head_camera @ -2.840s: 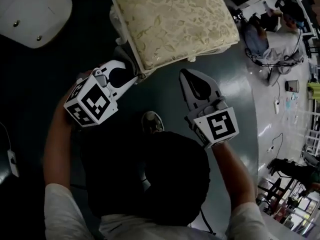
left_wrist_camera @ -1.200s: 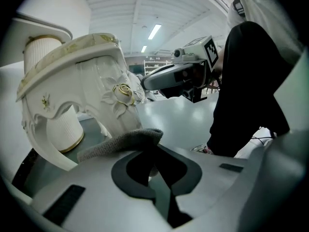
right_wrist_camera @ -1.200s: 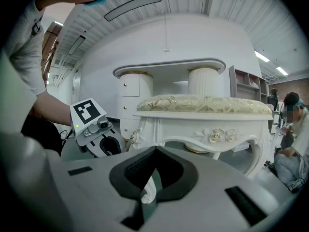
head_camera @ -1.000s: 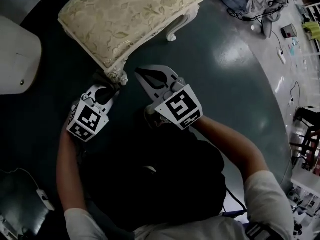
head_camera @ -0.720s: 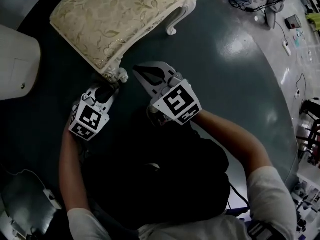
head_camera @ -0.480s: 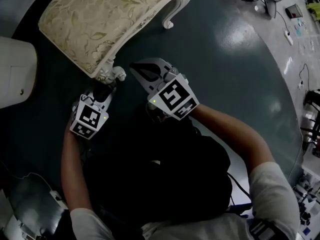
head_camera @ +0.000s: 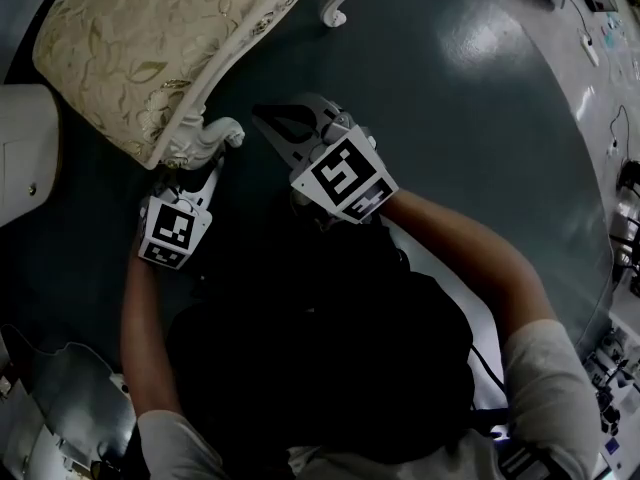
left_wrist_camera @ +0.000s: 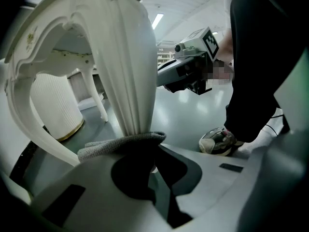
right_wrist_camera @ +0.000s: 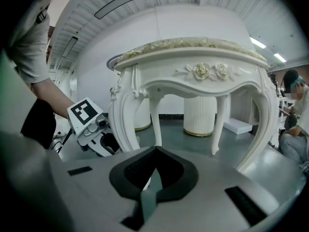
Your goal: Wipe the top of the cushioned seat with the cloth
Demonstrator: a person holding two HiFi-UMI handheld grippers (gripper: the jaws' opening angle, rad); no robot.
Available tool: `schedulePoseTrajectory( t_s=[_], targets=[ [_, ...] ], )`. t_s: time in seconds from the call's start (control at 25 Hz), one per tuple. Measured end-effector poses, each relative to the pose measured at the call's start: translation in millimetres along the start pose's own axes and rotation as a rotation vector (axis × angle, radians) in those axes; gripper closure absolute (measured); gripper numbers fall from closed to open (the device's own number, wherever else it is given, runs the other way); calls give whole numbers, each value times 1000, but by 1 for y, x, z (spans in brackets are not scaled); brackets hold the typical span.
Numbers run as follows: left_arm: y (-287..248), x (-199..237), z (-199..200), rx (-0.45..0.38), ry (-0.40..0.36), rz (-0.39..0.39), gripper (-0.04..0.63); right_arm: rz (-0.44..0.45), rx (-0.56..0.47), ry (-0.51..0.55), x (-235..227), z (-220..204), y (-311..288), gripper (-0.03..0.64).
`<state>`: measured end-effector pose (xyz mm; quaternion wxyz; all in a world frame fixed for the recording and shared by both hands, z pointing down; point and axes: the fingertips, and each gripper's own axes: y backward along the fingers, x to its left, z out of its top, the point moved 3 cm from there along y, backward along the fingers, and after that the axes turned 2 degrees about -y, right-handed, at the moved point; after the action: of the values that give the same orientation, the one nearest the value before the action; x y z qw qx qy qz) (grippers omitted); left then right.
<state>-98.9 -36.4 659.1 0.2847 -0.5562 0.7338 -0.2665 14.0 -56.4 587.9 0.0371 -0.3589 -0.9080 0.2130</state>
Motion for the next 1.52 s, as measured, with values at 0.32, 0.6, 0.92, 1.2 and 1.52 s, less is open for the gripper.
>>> schedulePoseTrajectory(
  t_s=[0.32, 0.6, 0.92, 1.2, 1.52],
  targets=[
    [-27, 6, -19, 21, 29, 3, 574, 13, 29, 8, -6, -39, -13, 607],
    [-41, 18, -35, 58, 66, 34, 574, 13, 65, -20, -7, -69, -21, 607],
    [-61, -5, -47, 74, 81, -47, 574, 13, 87, -84, 1, -92, -21, 607],
    [-69, -38, -34, 62, 54, -128, 574, 121, 132, -68, 24, -114, -23, 607],
    [-53, -70, -17, 10, -45, -185, 574, 387, 99, -179, 59, -114, -25, 491]
  ],
)
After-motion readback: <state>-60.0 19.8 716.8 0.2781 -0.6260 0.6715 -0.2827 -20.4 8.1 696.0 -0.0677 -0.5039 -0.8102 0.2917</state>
